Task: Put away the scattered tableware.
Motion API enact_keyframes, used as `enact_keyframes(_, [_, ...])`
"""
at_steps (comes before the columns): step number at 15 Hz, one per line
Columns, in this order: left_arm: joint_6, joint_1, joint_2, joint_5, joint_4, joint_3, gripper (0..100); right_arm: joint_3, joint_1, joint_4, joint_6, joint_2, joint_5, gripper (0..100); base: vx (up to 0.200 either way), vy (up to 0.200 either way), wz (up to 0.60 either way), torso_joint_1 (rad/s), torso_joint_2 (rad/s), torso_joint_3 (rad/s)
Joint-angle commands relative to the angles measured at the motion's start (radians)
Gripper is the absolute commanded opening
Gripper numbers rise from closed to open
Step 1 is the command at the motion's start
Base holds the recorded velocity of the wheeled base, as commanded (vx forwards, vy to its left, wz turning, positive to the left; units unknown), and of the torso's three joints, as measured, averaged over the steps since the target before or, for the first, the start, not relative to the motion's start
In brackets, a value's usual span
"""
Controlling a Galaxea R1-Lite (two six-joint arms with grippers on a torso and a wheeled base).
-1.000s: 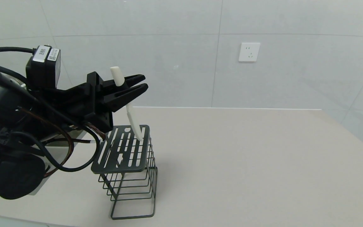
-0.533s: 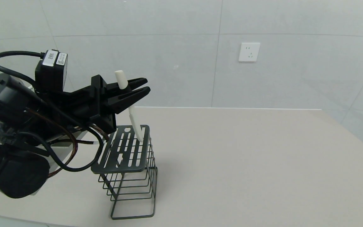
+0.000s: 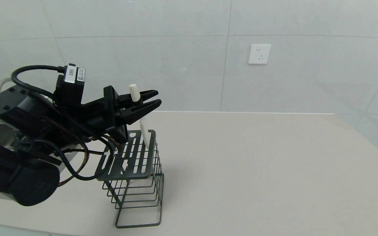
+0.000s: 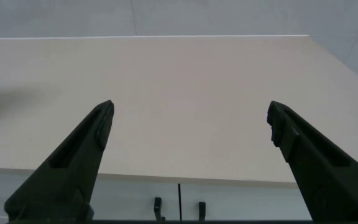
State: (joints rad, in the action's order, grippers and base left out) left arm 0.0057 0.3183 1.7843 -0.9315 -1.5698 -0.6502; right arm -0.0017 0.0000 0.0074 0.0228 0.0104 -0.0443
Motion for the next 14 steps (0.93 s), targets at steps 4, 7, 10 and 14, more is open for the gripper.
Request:
enact_keyframes(4, [0.013, 0.005, 0.038, 0.002, -0.001, 0.038, 0, 0.000, 0.000, 0.000, 0.000, 0.002, 0.000, 100, 0.000, 0.000, 0.00, 0.000, 0.00, 0.000])
enact_keyframes(7, [0.016, -0.001, 0.043, 0.002, -0.001, 0.060, 0, 0.000, 0.000, 0.000, 0.000, 0.002, 0.000, 100, 0.000, 0.000, 0.00, 0.000, 0.00, 0.000])
enact_keyframes(10, [0.040, -0.001, 0.060, 0.002, -0.001, 0.066, 0, 0.000, 0.000, 0.000, 0.000, 0.002, 0.000, 100, 0.000, 0.000, 0.00, 0.000, 0.00, 0.000])
enact_keyframes(14, [0.072, -0.001, 0.070, 0.000, -0.001, 0.110, 0, 0.000, 0.000, 0.000, 0.000, 0.002, 0.000, 100, 0.000, 0.000, 0.00, 0.000, 0.00, 0.000])
